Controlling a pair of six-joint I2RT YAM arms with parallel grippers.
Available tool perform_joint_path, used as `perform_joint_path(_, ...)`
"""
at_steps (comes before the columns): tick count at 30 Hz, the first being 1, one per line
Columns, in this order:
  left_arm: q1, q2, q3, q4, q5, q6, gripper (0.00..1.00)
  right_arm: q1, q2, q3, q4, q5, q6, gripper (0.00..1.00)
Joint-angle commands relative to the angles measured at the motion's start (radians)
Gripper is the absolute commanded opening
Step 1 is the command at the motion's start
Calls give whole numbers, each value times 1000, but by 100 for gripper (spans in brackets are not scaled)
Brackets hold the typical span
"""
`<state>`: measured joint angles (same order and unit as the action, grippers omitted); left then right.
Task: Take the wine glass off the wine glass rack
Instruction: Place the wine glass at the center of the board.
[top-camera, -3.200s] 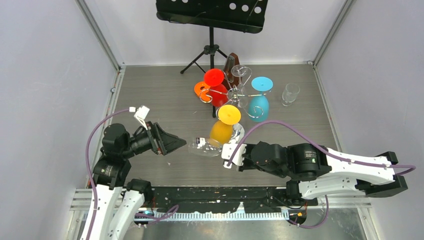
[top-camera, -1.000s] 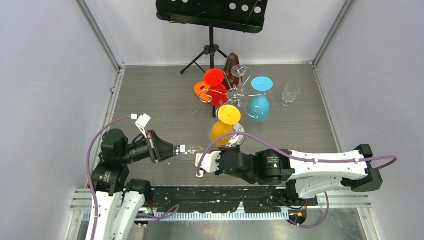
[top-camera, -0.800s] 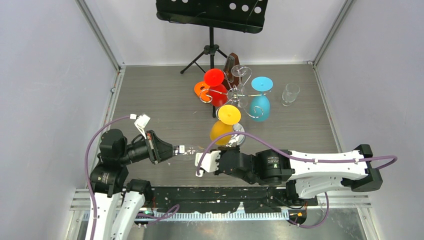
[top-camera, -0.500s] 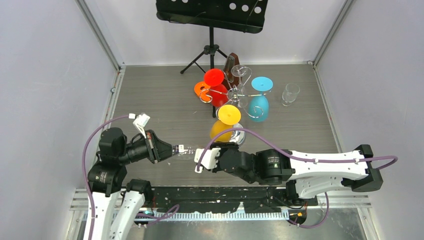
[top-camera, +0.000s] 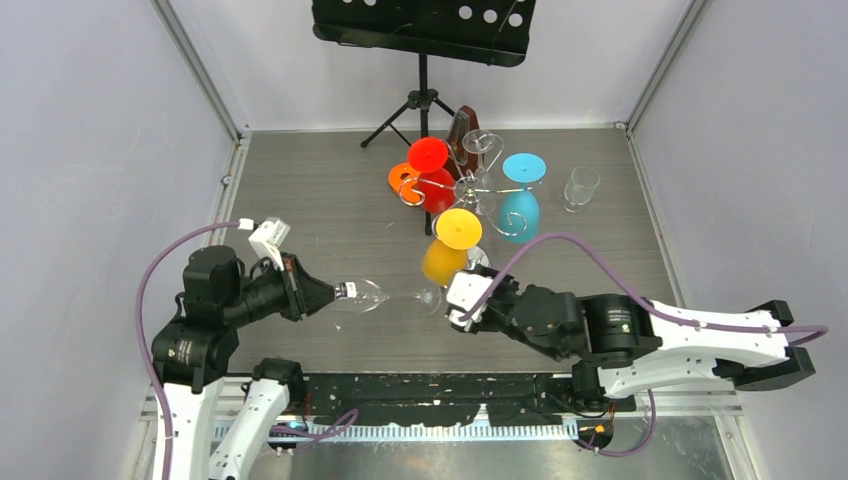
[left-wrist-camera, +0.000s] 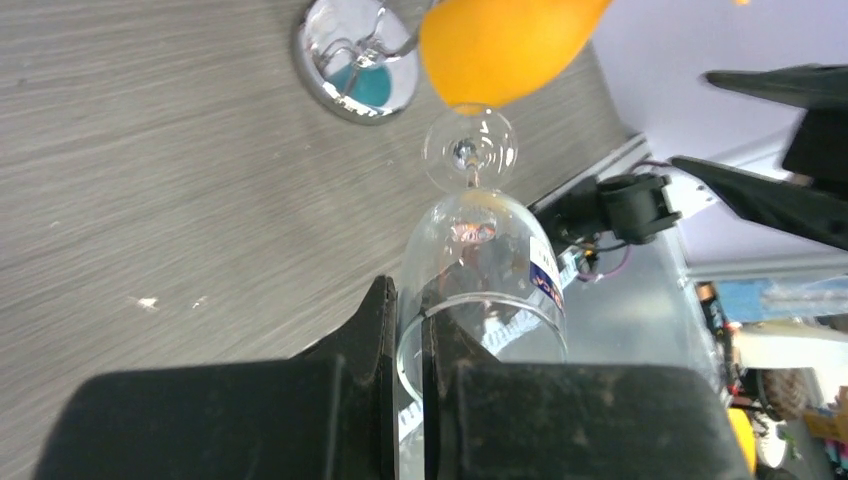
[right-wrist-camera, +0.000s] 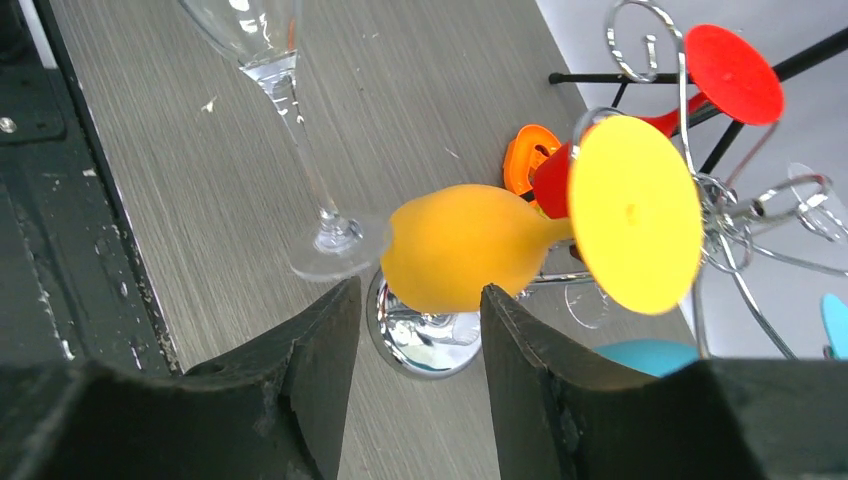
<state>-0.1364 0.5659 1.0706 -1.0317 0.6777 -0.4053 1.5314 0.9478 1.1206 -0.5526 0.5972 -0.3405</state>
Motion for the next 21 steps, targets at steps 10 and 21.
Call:
perform_joint_path(10, -2, 143, 144, -132, -431, 163, 0, -1, -153, -112, 112, 39, 118, 56)
perform_joint_path(21, -2, 424, 377, -148, -590, 190, 0, -1, -210, -147, 120, 56, 291, 56)
